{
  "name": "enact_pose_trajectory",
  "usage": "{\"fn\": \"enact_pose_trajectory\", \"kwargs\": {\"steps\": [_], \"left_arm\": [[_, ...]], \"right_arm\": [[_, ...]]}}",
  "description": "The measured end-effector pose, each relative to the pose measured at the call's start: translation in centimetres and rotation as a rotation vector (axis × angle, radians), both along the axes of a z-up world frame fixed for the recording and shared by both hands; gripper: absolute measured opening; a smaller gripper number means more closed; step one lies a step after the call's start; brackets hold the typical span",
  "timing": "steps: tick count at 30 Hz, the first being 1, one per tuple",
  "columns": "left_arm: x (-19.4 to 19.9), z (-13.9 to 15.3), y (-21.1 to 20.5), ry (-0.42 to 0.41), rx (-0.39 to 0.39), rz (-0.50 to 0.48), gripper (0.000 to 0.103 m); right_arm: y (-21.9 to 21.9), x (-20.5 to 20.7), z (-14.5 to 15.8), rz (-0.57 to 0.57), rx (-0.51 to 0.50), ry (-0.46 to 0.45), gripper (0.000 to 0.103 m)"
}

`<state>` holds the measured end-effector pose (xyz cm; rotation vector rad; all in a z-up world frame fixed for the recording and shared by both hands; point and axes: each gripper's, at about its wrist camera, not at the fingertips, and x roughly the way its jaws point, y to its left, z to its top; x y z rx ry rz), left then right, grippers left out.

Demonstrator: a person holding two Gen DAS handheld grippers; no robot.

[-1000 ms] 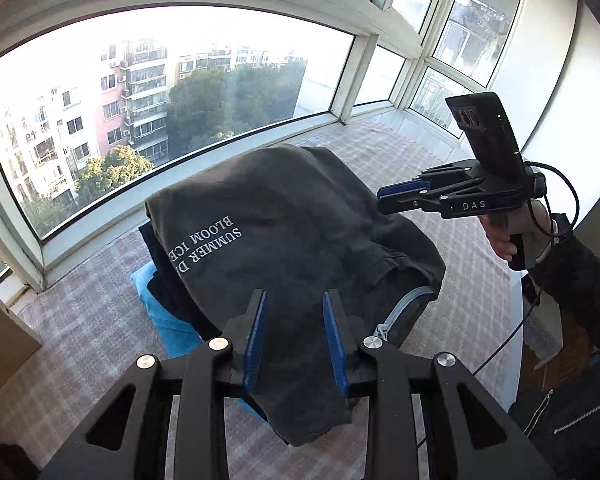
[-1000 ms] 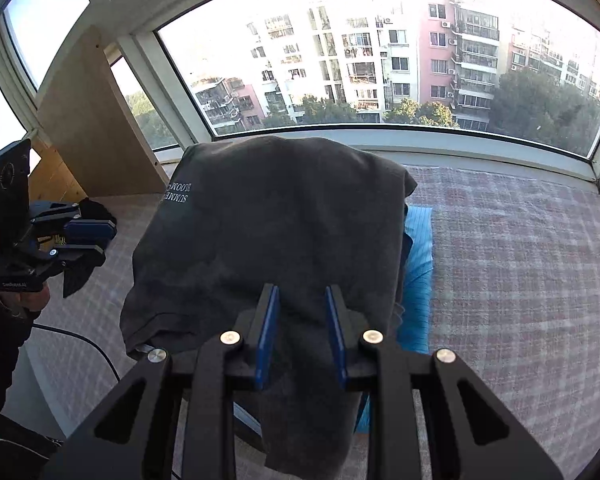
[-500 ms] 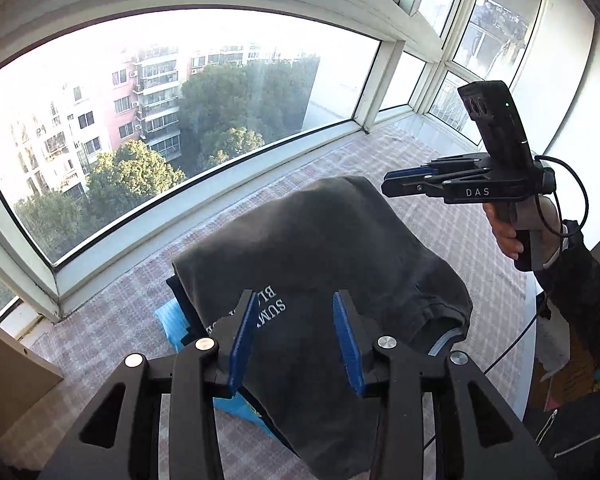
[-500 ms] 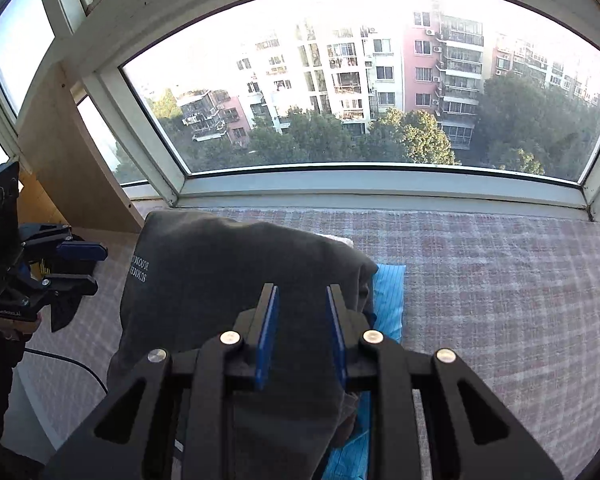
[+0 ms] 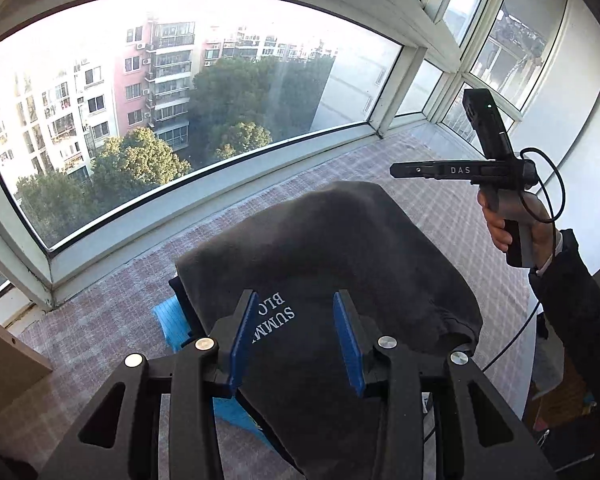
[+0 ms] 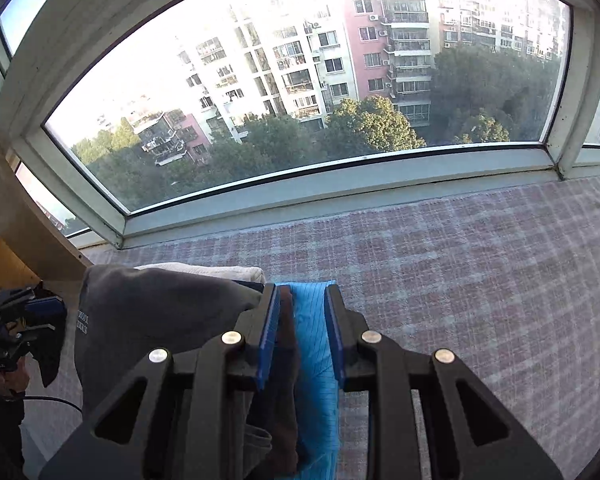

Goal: Fold clothes
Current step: 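Lower the sweatshirt onto the stack and open both tools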

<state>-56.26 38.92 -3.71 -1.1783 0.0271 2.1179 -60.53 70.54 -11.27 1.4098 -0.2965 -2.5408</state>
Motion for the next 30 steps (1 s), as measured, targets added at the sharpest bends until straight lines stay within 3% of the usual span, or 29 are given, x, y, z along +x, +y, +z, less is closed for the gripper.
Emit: {"fn": "enact_pose_trajectory", "kwargs": {"steps": [3, 8, 12, 14, 21, 24, 26, 28, 30], "left_arm": [[0.8, -1.5, 1.5, -0.036, -0.025, -0.058, 0.037], [0.7, -3.1, 2.8, -0.055, -0.095, -0.080, 0.037], [0.5, -2.7, 2.7, -0.066, -0.079, -0.087, 0.037], [0.6, -2.4, 2.8, -0.061, -0.083, -0.094, 0.038], [0.6, -2.2, 3.6, -0.043, -0.104, -0.117, 0.043], [1.2, -2.2, 4.0, -0.011, -0.123, -0.124, 0.047], [1.3, -1.8, 3.8, -0.020, -0.120, -0.116, 0.047], [1.2, -0.9, 3.2, -0.038, -0.089, -0.096, 0.047], [1.0, 0.5, 2.2, 0.000, -0.066, -0.059, 0.047]], "right_arm": [[0.2, -0.7, -2.1, 0.054, -0.096, -0.074, 0.008], [-0.8, -2.2, -3.7, 0.131, -0.300, -0.084, 0.008], [0.7, -3.9, -4.6, 0.046, -0.435, -0.084, 0.008], [1.5, -3.8, -4.4, 0.027, -0.447, -0.069, 0.008], [0.1, -3.0, -4.2, 0.183, -0.587, -0.109, 0.009], [-1.1, -5.1, -4.7, 0.118, -0.515, -0.107, 0.009], [-0.2, -5.6, -4.4, 0.031, -0.545, -0.090, 0.009], [0.2, -4.1, -1.8, -0.010, -0.467, 0.010, 0.009], [-1.1, -2.2, 0.9, 0.039, -0.416, 0.084, 0.010]]}}
